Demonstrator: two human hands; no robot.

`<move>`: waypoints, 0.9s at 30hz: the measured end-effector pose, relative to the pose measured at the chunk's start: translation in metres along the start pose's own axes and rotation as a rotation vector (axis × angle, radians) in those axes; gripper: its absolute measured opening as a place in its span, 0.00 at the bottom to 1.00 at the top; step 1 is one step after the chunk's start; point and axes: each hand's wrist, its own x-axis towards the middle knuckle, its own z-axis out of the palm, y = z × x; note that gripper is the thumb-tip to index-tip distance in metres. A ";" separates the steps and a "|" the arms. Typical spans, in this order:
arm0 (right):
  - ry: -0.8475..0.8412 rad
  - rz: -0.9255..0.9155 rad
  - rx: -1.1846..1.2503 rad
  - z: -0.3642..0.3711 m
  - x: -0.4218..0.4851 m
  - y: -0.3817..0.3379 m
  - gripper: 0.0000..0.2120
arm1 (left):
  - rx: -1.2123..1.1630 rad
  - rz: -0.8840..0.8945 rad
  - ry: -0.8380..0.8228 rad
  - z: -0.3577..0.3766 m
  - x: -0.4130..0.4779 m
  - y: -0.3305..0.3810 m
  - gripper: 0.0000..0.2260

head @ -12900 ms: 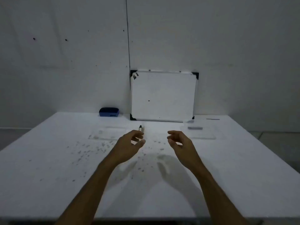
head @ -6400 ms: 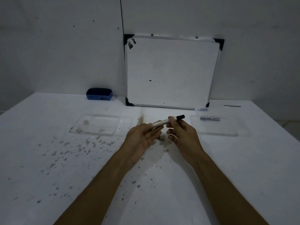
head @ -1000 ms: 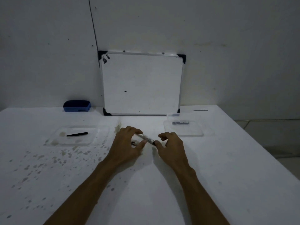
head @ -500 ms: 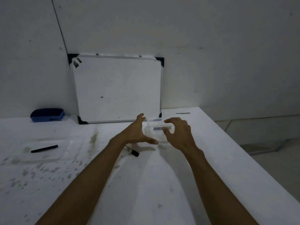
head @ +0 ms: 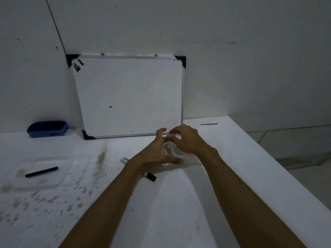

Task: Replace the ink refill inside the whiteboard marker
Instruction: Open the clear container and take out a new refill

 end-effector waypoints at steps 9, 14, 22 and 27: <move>0.077 0.023 -0.116 0.017 0.009 0.001 0.19 | -0.039 -0.026 0.013 0.003 -0.003 -0.001 0.57; 0.047 0.022 -0.062 0.018 0.011 0.004 0.17 | -0.076 0.010 0.033 0.003 -0.007 0.000 0.52; 0.011 0.095 -0.104 0.018 0.020 -0.007 0.23 | -0.034 0.020 0.041 0.003 -0.007 -0.001 0.52; 0.051 0.136 -0.059 0.025 0.035 -0.007 0.27 | -0.009 0.003 0.050 0.003 -0.004 -0.004 0.55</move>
